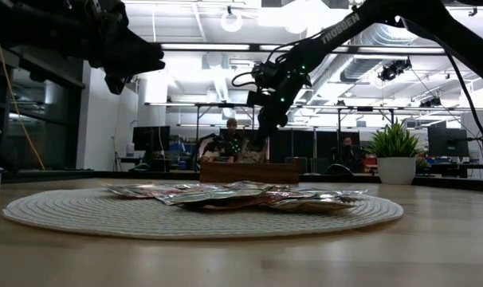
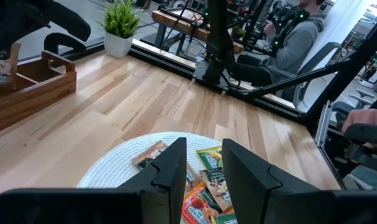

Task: Pick & Place Tea
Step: Put the brown tea bag into the middle section of the wooden organizer

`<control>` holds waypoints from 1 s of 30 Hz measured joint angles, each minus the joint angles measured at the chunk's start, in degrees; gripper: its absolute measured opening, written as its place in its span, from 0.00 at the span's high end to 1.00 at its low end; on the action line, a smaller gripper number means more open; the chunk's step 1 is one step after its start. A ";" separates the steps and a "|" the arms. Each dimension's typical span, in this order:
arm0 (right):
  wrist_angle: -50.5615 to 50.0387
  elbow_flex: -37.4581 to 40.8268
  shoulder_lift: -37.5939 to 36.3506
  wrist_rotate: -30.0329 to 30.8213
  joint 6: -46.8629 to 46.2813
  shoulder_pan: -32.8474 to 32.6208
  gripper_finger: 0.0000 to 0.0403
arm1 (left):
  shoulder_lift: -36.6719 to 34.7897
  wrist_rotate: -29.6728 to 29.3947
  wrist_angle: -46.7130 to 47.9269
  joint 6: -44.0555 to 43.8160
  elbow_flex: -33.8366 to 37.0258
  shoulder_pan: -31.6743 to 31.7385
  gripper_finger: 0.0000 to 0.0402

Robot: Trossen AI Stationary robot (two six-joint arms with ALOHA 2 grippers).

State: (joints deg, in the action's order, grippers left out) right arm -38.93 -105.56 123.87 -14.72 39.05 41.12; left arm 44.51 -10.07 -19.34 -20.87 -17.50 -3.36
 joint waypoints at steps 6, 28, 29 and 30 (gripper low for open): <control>-0.07 0.00 0.00 -0.19 0.00 -0.02 1.00 | 0.00 -0.11 -0.01 -0.01 0.00 0.02 0.75; 0.20 0.00 -0.02 1.14 -1.13 -0.02 0.88 | 0.00 0.11 -0.03 -0.03 0.00 0.00 0.75; 0.21 0.00 -0.02 1.12 -1.38 -0.02 0.86 | 0.00 0.11 -0.01 -0.03 0.00 0.00 0.75; 0.21 0.00 -0.02 1.11 -1.53 -0.02 0.84 | 0.00 0.11 -0.03 -0.03 0.00 0.00 0.75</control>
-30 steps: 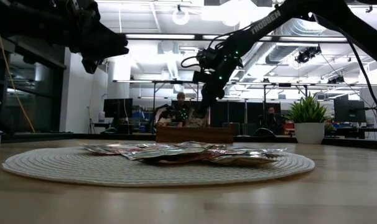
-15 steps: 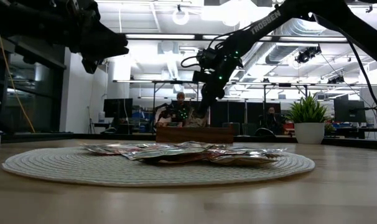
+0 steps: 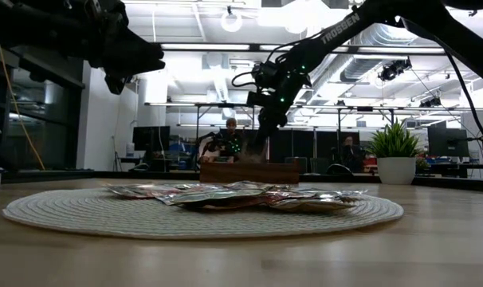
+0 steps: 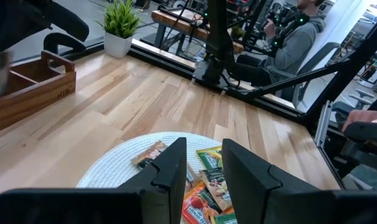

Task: Pick & Place Tea
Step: Put the brown tea bag into the middle section of the wooden organizer

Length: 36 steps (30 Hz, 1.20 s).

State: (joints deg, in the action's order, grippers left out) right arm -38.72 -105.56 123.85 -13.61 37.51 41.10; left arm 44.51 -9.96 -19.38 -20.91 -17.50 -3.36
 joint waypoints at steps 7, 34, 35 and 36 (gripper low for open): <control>0.04 0.00 0.00 1.54 -1.66 -0.64 0.72 | 0.00 -0.02 0.01 0.00 0.00 0.00 0.75; -20.77 -0.41 -10.12 0.62 -23.55 -10.71 0.99 | 4.20 13.91 5.20 0.00 -0.06 10.46 0.75; -20.40 -0.01 -10.13 0.16 -24.07 -11.52 1.00 | 5.00 16.10 5.20 0.02 -0.04 12.51 0.75; -19.44 0.97 -10.33 -0.75 -25.01 -12.27 1.00 | 6.01 18.55 5.01 -0.01 -0.04 14.49 0.75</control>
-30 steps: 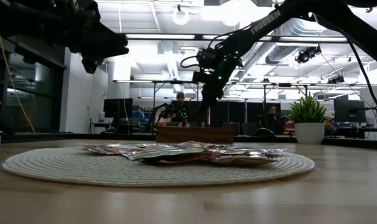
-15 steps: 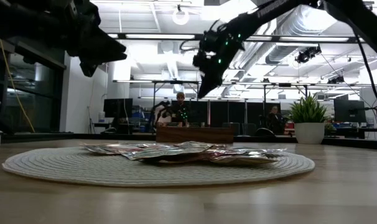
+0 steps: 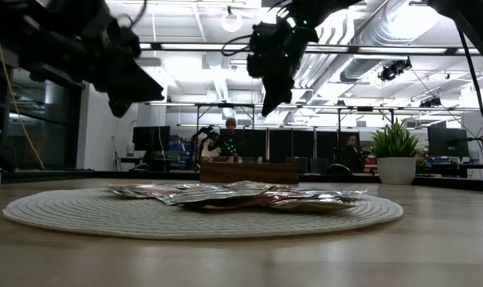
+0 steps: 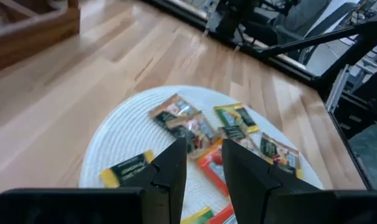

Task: Pick & Place Tea
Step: Put the brown tea bag into the middle section of the wooden organizer

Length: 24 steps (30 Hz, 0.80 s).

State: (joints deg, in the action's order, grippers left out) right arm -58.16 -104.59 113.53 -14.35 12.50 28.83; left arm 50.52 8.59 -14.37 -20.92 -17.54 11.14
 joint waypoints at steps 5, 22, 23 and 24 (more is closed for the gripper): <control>10.85 13.91 -4.84 -5.17 -8.11 -2.69 1.00 | 6.70 12.50 -6.73 -0.13 0.00 7.74 0.75; 48.64 51.09 -24.05 14.19 -34.34 -24.73 1.00 | 36.21 28.31 -7.80 5.58 -17.92 8.59 0.75; 49.99 51.87 -23.93 15.72 -35.16 -26.07 1.00 | 37.33 28.73 -7.70 5.62 -18.53 8.59 0.75; 51.14 52.65 -23.87 17.26 -36.27 -27.35 1.00 | 38.32 29.11 -7.76 5.66 -19.11 8.60 0.75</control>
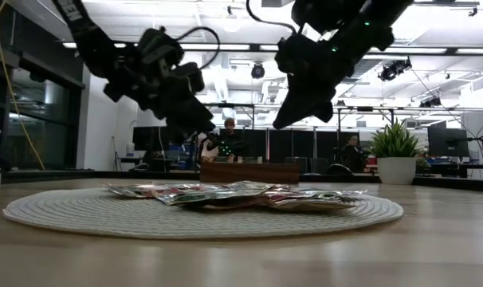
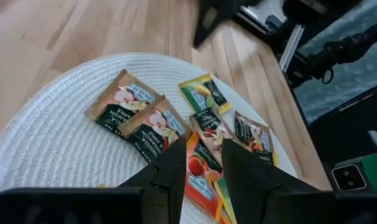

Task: Pick & Place Tea
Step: Put the brown tea bag into the middle section of the wooden organizer

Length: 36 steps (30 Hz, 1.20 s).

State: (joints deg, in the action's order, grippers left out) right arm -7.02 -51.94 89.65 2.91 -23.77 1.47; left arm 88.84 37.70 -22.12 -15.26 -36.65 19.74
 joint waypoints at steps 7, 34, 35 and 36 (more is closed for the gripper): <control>3.78 3.03 0.70 7.96 -6.34 -6.32 1.00 | 3.25 0.87 -0.22 0.01 -0.96 0.01 0.75; 14.50 3.80 12.78 14.68 -13.53 -11.38 1.00 | 6.70 2.30 -1.74 0.02 -1.28 -2.24 0.75; 14.62 3.80 12.78 14.97 -13.51 -11.38 1.00 | 6.70 2.32 -1.73 0.01 -1.61 -2.24 0.75; 14.76 3.78 12.78 15.20 -13.51 -11.38 1.00 | 6.70 2.41 -1.71 0.01 -1.97 -2.26 0.75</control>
State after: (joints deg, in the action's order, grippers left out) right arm 7.75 -48.16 102.43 18.11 -37.27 -9.91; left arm 95.55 40.12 -23.83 -15.25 -38.62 17.47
